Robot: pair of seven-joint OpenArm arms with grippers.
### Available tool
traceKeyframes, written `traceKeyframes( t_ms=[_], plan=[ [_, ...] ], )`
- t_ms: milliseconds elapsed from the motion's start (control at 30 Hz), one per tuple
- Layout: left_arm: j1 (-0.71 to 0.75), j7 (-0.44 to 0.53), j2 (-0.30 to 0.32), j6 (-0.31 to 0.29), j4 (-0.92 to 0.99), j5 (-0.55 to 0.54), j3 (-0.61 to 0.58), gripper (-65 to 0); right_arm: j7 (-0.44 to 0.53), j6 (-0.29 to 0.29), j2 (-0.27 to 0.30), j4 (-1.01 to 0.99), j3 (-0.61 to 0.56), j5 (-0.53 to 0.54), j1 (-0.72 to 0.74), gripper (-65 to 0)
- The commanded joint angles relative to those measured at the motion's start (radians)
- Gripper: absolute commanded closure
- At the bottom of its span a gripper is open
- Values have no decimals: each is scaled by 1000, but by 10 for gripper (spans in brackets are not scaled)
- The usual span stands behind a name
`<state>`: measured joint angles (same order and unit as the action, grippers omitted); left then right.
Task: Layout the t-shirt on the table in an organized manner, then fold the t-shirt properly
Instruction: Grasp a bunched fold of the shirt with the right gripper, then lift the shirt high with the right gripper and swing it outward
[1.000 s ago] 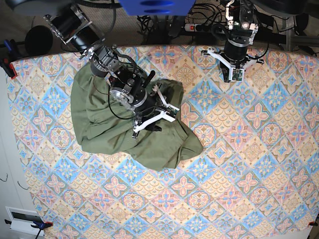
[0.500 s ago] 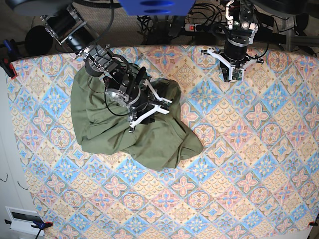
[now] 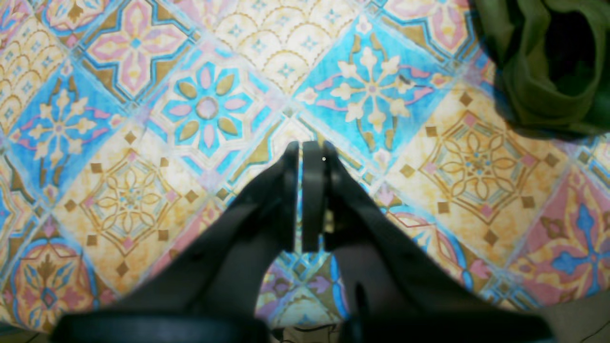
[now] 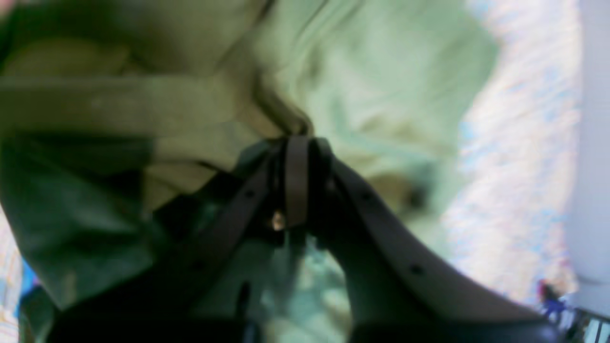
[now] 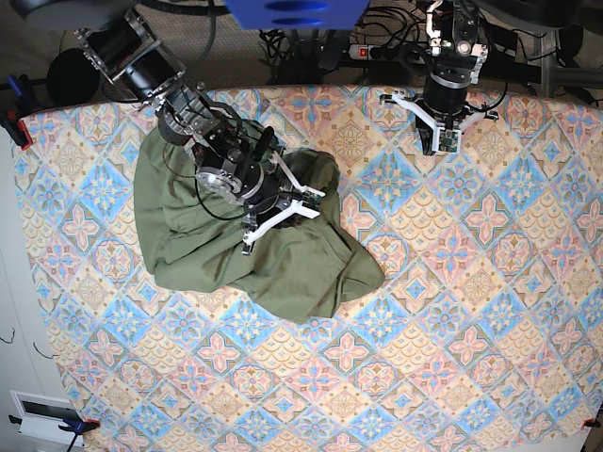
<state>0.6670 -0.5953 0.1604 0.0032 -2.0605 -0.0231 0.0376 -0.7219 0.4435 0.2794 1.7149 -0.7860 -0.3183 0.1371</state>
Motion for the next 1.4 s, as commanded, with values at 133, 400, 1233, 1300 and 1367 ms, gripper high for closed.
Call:
traceKeyframes(
  t_ms=[133, 400, 1233, 1300, 1367],
  plan=[
    [4, 19, 1, 2, -16, 2, 6, -1, 14, -7, -2, 80, 53, -5, 20, -11],
    [3, 19, 3, 2, -16, 2, 3, -1, 20, -7, -2, 133, 264, 140, 43, -11],
    [-91, 19, 1, 1, -9, 12, -69, -1, 17, -5, 231, -299, 753, 764, 628, -11],
    [-95, 19, 0, 1, -9, 13, -100, -1, 12, -5, 231, -316, 745, 776, 680, -11],
    [-102, 19, -2, 1, -9, 13, -121, -1, -2, -5, 231, -327, 744, 835, 718, -11]
  ],
)
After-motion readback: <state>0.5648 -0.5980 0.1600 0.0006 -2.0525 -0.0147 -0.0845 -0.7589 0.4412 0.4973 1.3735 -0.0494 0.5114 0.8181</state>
